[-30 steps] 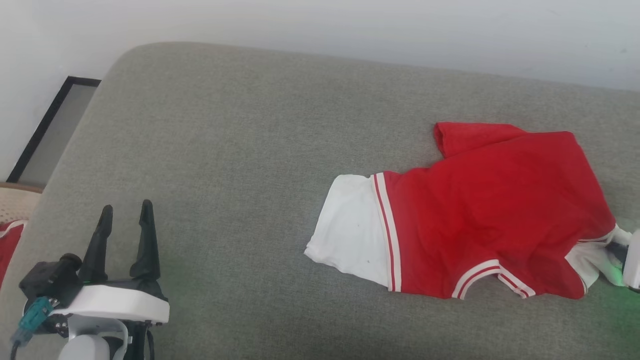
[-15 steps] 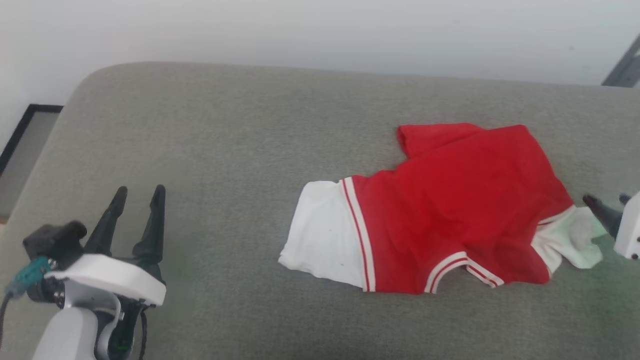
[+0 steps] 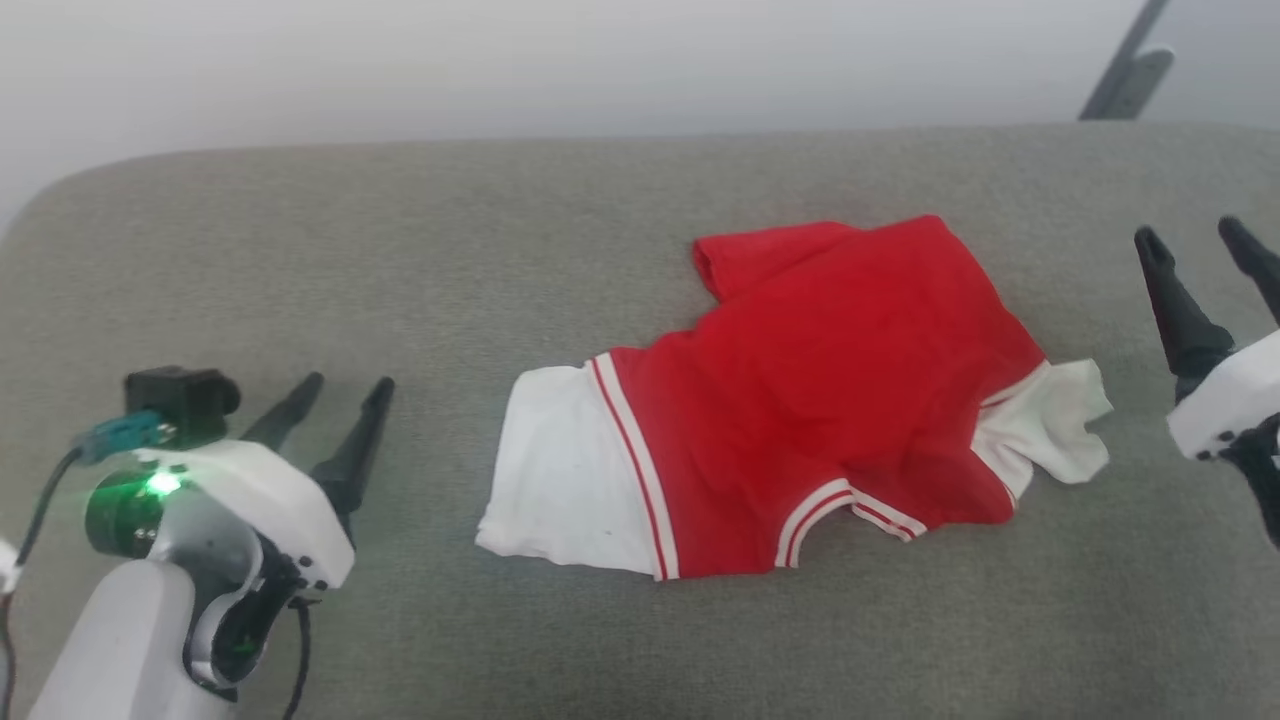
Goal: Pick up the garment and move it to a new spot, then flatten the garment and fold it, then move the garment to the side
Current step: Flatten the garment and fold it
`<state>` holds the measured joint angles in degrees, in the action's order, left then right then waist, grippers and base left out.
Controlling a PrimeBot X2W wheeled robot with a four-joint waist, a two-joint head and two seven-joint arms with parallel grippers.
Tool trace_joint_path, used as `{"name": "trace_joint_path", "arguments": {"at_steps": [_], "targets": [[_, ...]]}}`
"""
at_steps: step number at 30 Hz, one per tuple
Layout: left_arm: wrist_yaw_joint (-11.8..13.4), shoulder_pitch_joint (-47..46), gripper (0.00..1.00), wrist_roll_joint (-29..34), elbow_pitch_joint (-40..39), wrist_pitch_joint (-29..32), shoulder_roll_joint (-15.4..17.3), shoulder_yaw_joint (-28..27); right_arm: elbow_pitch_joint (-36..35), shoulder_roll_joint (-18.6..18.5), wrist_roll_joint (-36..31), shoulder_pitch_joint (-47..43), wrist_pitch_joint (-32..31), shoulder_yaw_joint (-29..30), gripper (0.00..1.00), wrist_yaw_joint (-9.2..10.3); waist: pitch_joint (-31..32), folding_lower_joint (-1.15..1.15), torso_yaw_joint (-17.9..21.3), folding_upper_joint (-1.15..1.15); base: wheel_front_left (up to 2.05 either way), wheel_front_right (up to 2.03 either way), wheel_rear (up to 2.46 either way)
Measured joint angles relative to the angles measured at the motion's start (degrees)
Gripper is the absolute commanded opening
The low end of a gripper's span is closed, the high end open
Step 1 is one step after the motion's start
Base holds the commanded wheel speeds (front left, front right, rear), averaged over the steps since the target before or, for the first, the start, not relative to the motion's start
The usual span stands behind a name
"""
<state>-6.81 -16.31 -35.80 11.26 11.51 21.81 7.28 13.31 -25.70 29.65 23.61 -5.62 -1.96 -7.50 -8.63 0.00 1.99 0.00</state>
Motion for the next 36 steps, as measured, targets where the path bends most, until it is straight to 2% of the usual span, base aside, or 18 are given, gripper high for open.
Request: {"name": "trace_joint_path", "arguments": {"at_steps": [7,11,18,30,31,32,33,34,36], "targets": [[1.8,-0.68,1.0,-0.38,0.12,10.9,-0.32,4.15,-2.05,5.42,-7.08,-1.78,12.02,3.18,1.0,0.0,-2.88,0.0,2.76,0.0,0.0,0.0,0.0],[3.99,-0.92,1.0,-0.75,0.87,17.08,-0.76,6.2,-2.12,8.35,-9.62,-3.05,15.22,4.13,1.0,0.0,-4.32,0.0,3.97,0.0,0.0,0.0,0.0],[8.08,-2.05,1.0,-1.16,1.22,24.17,-1.23,7.2,-1.74,11.25,-10.61,-4.5,15.86,3.25,1.0,0.0,-5.76,0.0,5.32,0.0,0.0,0.0,0.0],[12.18,-1.14,1.0,-4.03,-3.08,34.85,-3.34,9.77,-1.22,10.95,-10.06,-5.03,15.17,2.48,1.0,0.0,-5.72,0.0,5.27,0.0,0.0,0.0,0.0],[12.46,-1.01,0.95,-4.02,-3.43,34.98,-3.38,10.02,-1.3,10.94,-10.04,-5.13,15.15,2.49,1.0,0.0,-5.69,0.0,5.2,0.0,0.0,0.0,0.0],[12.49,-0.93,0.51,-3.9,-3.6,35.33,-3.28,10.43,-1.32,10.95,-10.04,-5.16,15.08,2.49,1.0,0.0,-5.67,0.0,5.13,0.0,0.0,0.0,0.0],[12.06,-0.91,0.04,-3.6,-3.68,35.27,-3.14,10.81,-1.43,10.94,-10.04,-5.16,15.08,2.54,1.0,0.0,-5.65,0.0,5.05,0.0,0.0,0.0,0.0],[12.06,-0.91,0.0,-3.41,-3.56,35.0,-3.04,10.98,-1.49,10.91,-10.05,-5.16,15.05,2.54,1.0,0.0,-5.63,0.0,4.96,0.0,0.0,0.0,0.0],[11.32,-0.91,0.0,-2.58,-3.0,34.19,-2.48,11.47,-1.49,10.9,-10.09,-5.16,15.01,2.35,1.0,0.0,-5.49,0.0,4.81,0.0,0.0,0.0,0.0]]}}
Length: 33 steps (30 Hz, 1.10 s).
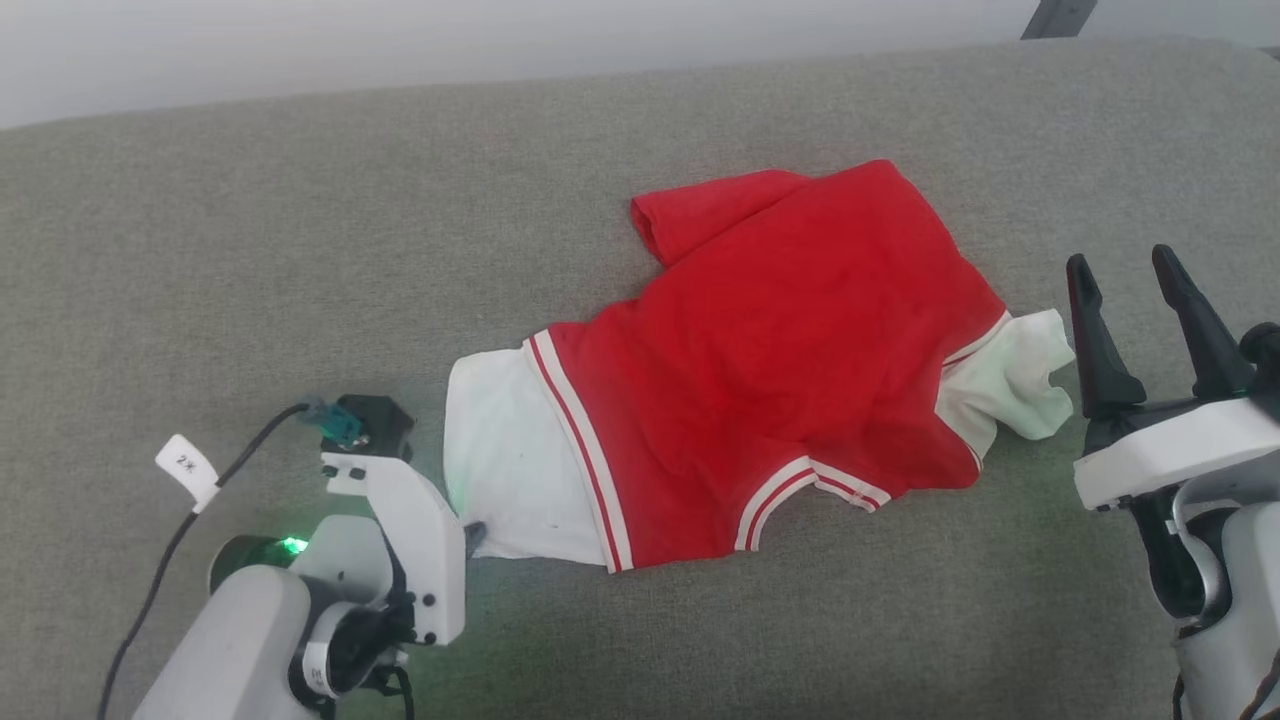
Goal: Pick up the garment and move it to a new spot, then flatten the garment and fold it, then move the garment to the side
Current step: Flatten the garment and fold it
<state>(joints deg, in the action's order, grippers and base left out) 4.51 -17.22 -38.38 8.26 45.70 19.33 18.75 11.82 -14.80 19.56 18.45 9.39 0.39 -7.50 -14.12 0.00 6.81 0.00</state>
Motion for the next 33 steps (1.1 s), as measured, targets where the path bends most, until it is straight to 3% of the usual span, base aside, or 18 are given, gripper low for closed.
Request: {"name": "trace_joint_path", "arguments": {"at_steps": [7,19,25,28,29,30,33], "targets": [[-0.81,0.3,0.0,0.69,2.11,-3.02,0.88,-0.16,0.23,-0.24,-0.22,-0.76,-0.29,0.12,1.0,0.0,1.22,0.0,-0.9,0.0,0.0,0.0,0.0],[1.3,2.47,0.0,2.27,5.23,-5.44,10.4,-6.44,-0.18,-0.86,-0.19,-2.01,-1.37,0.73,1.0,0.0,3.25,0.0,-2.76,0.0,0.0,0.0,0.0],[0.86,3.19,0.0,2.04,6.45,-6.78,11.45,-7.66,-0.13,-0.99,0.52,-2.47,-1.93,0.86,1.0,0.0,3.72,0.0,-3.39,0.0,0.0,0.0,0.0],[0.51,3.16,0.47,1.9,7.16,-7.57,10.94,-7.5,-0.07,-0.99,0.64,-2.71,-2.19,0.89,1.0,0.0,3.9,0.0,-3.67,0.0,0.0,0.0,0.0],[0.42,3.15,0.77,1.77,7.45,-7.6,10.8,-7.36,-0.07,-0.97,0.71,-2.71,-2.23,0.88,1.0,0.0,3.95,0.0,-3.72,0.0,0.0,0.0,0.0],[0.25,3.14,1.0,1.77,7.68,-7.94,10.74,-7.19,-0.05,-0.98,0.85,-2.71,-2.33,0.89,1.0,0.0,3.99,0.0,-3.76,0.0,0.0,0.0,0.0],[-0.31,3.01,1.0,1.42,8.0,-8.24,10.43,-7.05,-0.05,-0.96,1.12,-2.74,-2.41,0.77,1.0,0.0,4.16,0.0,-3.9,0.0,0.0,0.0,0.0]]}}
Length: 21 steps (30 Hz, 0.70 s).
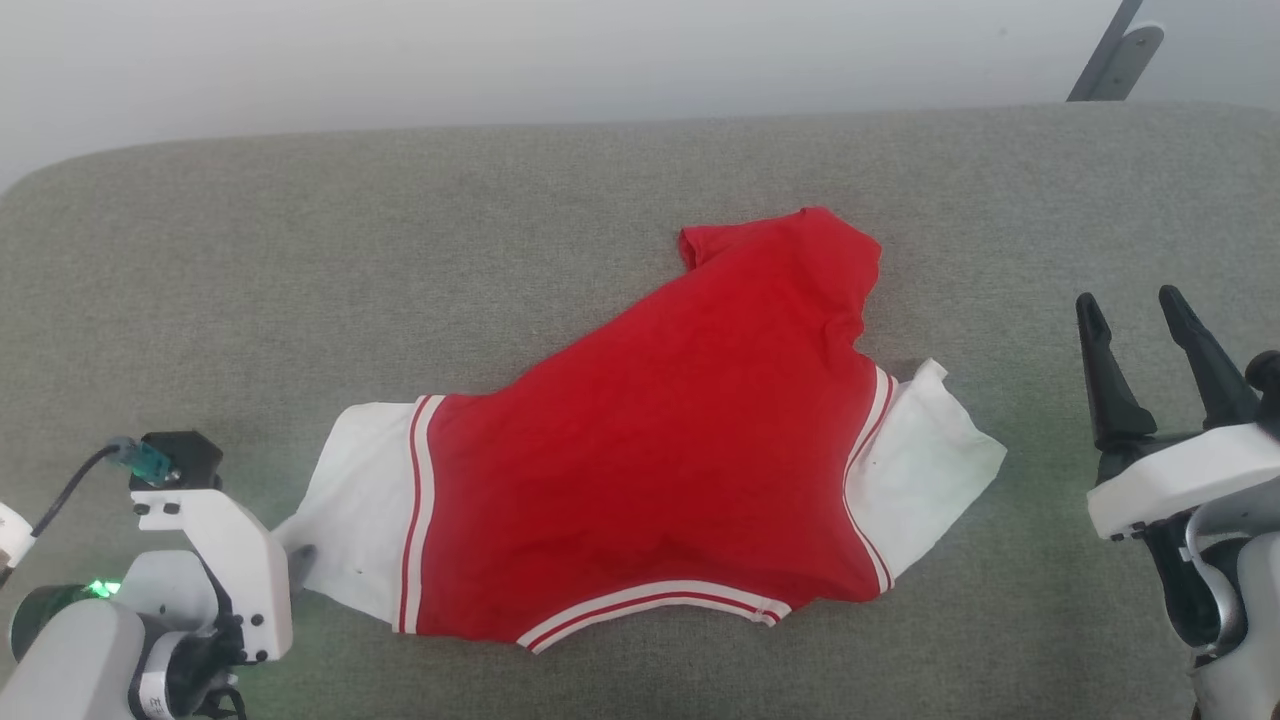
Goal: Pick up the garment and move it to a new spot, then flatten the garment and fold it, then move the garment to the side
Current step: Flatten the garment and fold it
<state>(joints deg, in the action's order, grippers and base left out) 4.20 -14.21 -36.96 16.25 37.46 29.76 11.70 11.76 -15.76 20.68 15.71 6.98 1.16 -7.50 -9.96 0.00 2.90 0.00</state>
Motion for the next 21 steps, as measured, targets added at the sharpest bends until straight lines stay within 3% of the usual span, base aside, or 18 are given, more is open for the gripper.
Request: {"name": "trace_joint_path", "arguments": {"at_steps": [10,16,17,18,19,21], "targets": [[-3.24,-3.91,1.0,-0.26,-0.1,3.99,2.36,2.6,-0.75,-0.54,1.12,-0.25,-1.57,-0.15,1.0,0.0,-0.55,0.0,-0.37,0.0,0.0,0.0,0.0],[-4.33,-7.41,1.0,0.84,3.92,6.99,1.62,5.25,-0.96,-1.78,3.85,-0.38,-6.86,-4.19,1.0,0.0,-1.69,0.0,-0.04,0.0,0.0,0.0,0.0],[-4.47,-7.83,0.93,0.65,4.76,7.37,1.18,5.41,-0.86,-2.11,4.8,-0.49,-8.56,-5.21,1.0,0.0,-1.81,0.0,0.07,0.0,0.0,0.0,0.0],[-4.78,-8.24,0.41,0.6,5.36,7.64,0.88,5.6,-0.69,-2.48,5.54,-0.68,-10.29,-6.47,1.0,0.0,-1.92,0.0,0.16,0.0,0.0,0.0,0.0],[-4.93,-8.56,0.0,0.52,6.02,7.65,0.67,5.63,-0.59,-2.85,6.31,-0.94,-12.01,-7.54,1.0,0.0,-2.04,0.0,0.24,0.0,0.0,0.0,0.0],[-5.01,-9.17,0.0,0.07,6.9,7.62,0.01,5.84,-0.35,-3.69,8.2,-1.26,-15.71,-9.76,1.0,0.0,-2.25,0.0,0.33,0.0,0.0,0.0,0.0]]}}
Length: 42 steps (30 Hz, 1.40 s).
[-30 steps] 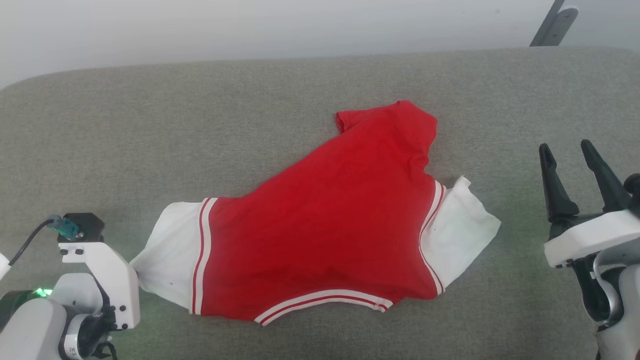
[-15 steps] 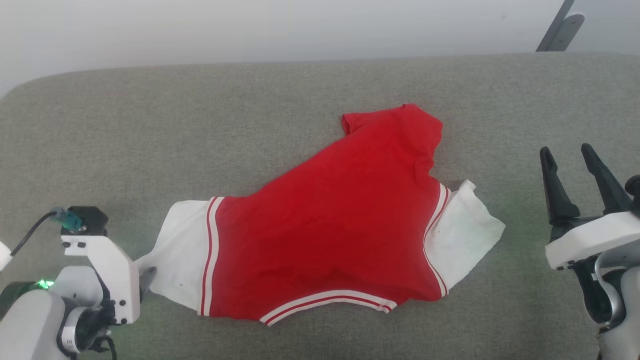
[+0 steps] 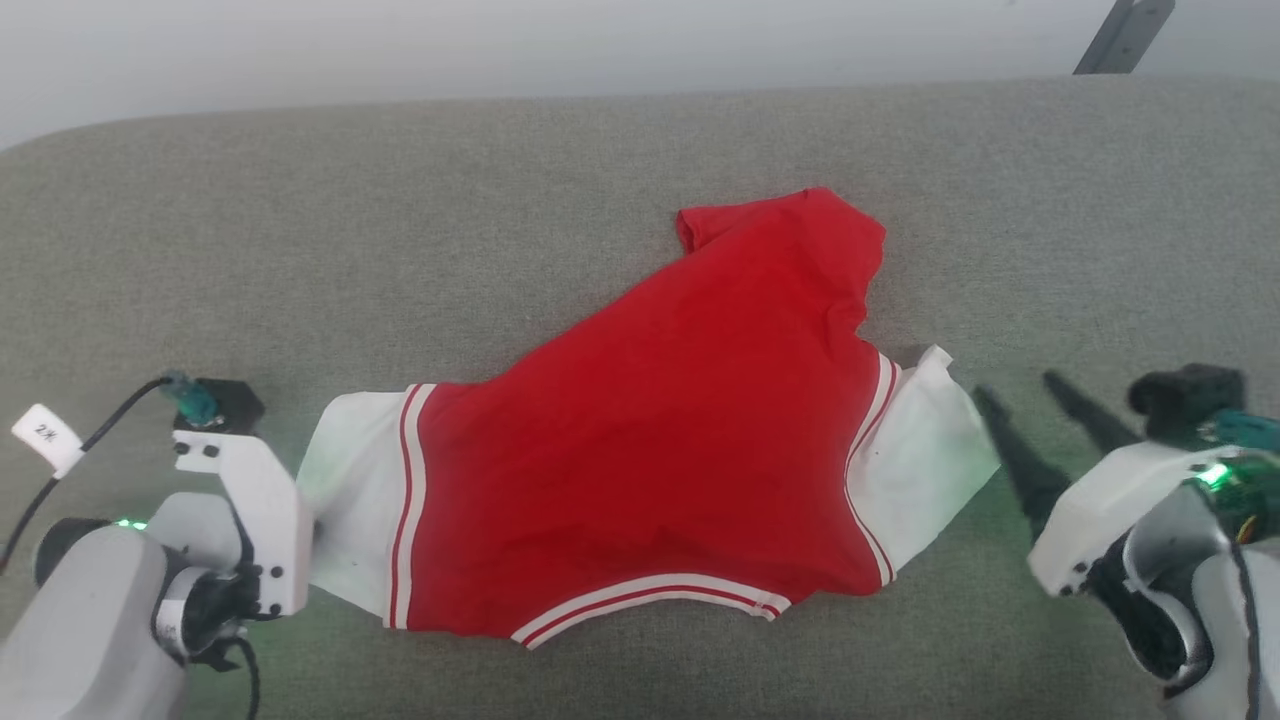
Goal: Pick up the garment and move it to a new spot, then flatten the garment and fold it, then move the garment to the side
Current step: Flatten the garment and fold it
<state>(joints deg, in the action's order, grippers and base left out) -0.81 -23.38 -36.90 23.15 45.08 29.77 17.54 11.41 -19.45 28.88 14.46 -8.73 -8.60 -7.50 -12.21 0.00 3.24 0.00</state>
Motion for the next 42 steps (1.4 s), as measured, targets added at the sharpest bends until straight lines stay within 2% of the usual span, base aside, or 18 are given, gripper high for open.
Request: {"name": "trace_joint_path", "arguments": {"at_steps": [4,10,17,23,24,25,32,39,42], "targets": [[-0.49,-0.82,0.0,-0.6,1.01,-0.32,-0.96,0.38,0.32,-2.1,2.6,-0.07,-7.26,-2.49,1.0,0.0,-0.51,0.0,-0.3,0.0,0.0,0.0,0.0],[-1.03,-1.97,0.0,-0.99,1.81,-1.87,-2.03,0.58,1.48,-4.57,4.32,1.53,-18.12,-2.96,1.0,0.0,-1.37,0.0,-1.64,0.0,0.0,0.0,0.0],[-1.99,-3.78,0.0,-0.99,2.47,-2.93,-3.14,1.3,4.08,-6.05,5.53,6.26,-30.09,-3.92,1.0,0.0,-2.61,0.0,-3.5,0.0,0.0,0.0,0.0],[-2.44,-4.89,0.0,-1.02,2.75,-3.92,-3.94,1.76,8.7,-6.01,7.51,10.22,-37.2,-3.78,1.0,-0.01,-3.68,0.0,-4.73,0.0,0.0,0.0,0.0],[-2.47,-5.06,0.0,-1.1,2.88,-4.24,-4.22,1.77,9.44,-5.99,8.1,11.02,-39.1,-4.05,0.18,-0.04,-3.89,0.0,-5.01,0.0,0.0,0.0,0.0],[-2.48,-5.13,0.0,-1.21,3.0,-4.45,-4.37,1.77,9.76,-6.08,8.86,11.75,-40.78,-4.46,0.0,-0.02,-4.06,0.0,-5.26,0.0,0.0,0.0,0.0],[-2.18,-6.54,0.0,-1.35,3.27,-5.08,-4.6,1.72,9.88,-6.39,10.73,13.5,-43.7,-4.64,0.0,0.02,-3.73,0.0,-6.07,0.0,0.0,0.0,0.0],[1.11,-11.12,0.0,-2.13,-1.67,-1.66,-4.09,0.02,6.13,-5.35,11.83,16.36,-44.01,-3.2,0.0,0.0,-0.72,0.0,-5.72,0.0,0.0,0.0,0.0],[1.57,-13.74,0.0,-2.1,-4.42,-0.23,-3.48,-0.09,4.46,-4.61,12.14,18.81,-43.86,-1.79,0.0,0.0,1.0,0.0,-5.34,0.0,0.0,0.0,0.0]]}}
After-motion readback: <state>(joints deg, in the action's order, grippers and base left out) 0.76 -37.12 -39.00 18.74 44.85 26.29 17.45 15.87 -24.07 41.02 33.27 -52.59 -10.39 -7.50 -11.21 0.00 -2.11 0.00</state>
